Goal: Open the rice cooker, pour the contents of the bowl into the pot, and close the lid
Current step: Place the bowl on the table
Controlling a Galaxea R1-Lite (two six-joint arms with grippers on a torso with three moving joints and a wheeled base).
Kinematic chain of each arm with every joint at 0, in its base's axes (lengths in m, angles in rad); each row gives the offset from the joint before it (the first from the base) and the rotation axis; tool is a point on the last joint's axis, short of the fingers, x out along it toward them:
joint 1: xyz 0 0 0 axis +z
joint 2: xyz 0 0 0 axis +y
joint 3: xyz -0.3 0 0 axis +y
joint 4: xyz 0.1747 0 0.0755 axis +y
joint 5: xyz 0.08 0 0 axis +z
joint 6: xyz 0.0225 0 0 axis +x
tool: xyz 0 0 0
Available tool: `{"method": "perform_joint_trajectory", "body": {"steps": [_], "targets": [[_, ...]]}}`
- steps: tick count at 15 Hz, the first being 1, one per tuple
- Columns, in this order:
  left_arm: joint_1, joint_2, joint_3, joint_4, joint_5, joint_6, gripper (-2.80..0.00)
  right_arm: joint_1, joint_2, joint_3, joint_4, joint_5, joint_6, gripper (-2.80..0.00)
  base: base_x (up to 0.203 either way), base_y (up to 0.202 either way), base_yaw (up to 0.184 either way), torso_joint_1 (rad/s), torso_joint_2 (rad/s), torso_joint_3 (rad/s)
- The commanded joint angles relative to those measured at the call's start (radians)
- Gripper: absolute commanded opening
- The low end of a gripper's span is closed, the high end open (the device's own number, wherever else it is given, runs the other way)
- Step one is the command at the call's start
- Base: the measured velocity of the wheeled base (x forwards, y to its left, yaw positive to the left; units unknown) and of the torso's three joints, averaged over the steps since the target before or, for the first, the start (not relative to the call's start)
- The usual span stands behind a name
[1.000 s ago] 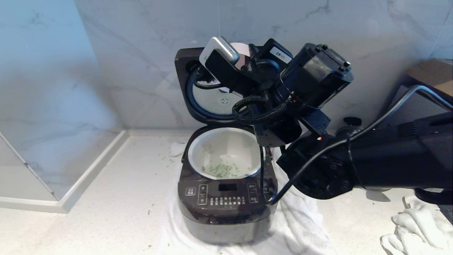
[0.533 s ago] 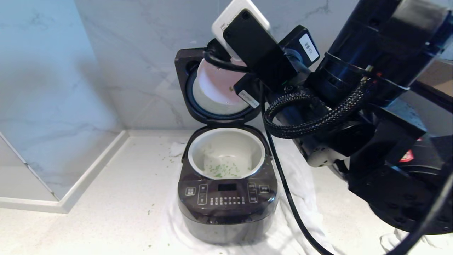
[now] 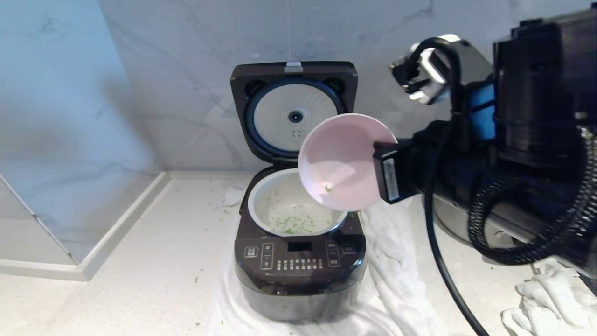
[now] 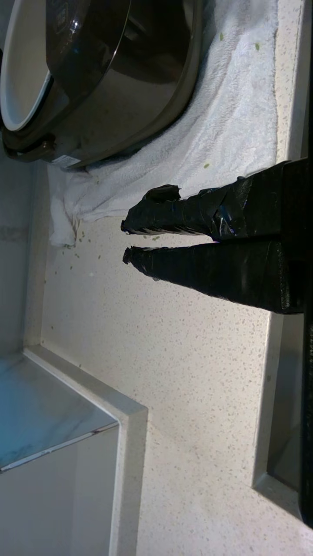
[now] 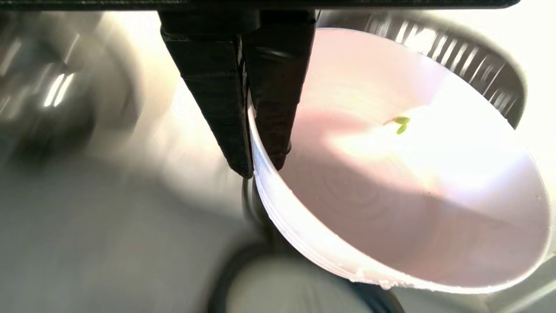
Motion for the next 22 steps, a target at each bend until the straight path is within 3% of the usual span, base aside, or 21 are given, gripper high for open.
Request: {"method": "perform_joint_trajectory", "body": {"steps": [1,3,8,11,16,20,22], "targets": [[0.000,0.001,0.002,0.000,0.000,0.000,-2.80,-0.020,-0.116,0.032,0.292,-0.001,0.406,-2.80,0.000,0.000,0.000,0.000,0.00,0.000],[0.000,0.001,0.002,0.000,0.000,0.000,-2.80,-0.056,-0.183,0.090,0.434,0.007,0.588,-2.80,0.000,0.000,0.000,0.000,0.00,0.000],[0.000,0.001,0.002,0.000,-0.001,0.000,-2.80,-0.199,-0.321,0.355,0.495,0.075,0.741,-2.80,0.000,0.000,0.000,0.000,0.00,0.000],[0.000,0.001,0.002,0.000,-0.001,0.000,-2.80,-0.357,-0.424,0.471,0.497,0.292,0.817,-2.80,0.000,0.000,0.000,0.000,0.00,0.000],[0.000,0.001,0.002,0.000,-0.001,0.000,-2.80,-0.715,-0.468,0.590,0.457,0.545,0.758,-2.80,0.000,0.000,0.000,0.000,0.00,0.000],[0.000,0.001,0.002,0.000,-0.001,0.000,-2.80,-1.123,-0.236,0.599,0.373,0.754,0.564,-2.80,0.000,0.000,0.000,0.000,0.00,0.000],[0.000,0.001,0.002,0.000,0.000,0.000,-2.80,-1.231,-0.077,0.612,0.305,0.837,0.480,-2.80,0.000,0.000,0.000,0.000,0.00,0.000]]}}
